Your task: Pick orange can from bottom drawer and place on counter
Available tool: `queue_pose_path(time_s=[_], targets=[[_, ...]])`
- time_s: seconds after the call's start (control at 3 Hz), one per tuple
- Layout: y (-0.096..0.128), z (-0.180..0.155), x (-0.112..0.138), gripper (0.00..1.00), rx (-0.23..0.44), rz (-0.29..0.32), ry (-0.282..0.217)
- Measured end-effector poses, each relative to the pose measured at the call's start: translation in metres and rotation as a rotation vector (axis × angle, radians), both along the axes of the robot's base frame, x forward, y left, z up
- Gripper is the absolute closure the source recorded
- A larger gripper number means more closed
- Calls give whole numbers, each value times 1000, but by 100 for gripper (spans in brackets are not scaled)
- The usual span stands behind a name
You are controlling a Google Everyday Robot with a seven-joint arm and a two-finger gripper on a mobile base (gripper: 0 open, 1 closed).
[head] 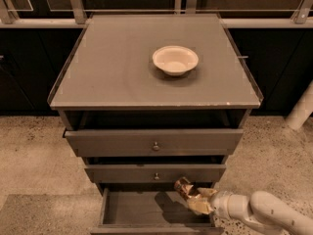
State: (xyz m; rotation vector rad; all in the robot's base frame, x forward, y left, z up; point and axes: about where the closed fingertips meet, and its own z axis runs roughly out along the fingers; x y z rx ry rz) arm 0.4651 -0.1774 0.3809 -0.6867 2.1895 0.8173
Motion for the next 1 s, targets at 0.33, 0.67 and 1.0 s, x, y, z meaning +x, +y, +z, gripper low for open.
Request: queue_pose_path(time_s=[0.33,0.67,1.0], targets=[[0,75,-26,100,-61,-45,-73],[18,145,-55,100,-129,-27,-138],[14,189,-52,100,-210,-14,-203]])
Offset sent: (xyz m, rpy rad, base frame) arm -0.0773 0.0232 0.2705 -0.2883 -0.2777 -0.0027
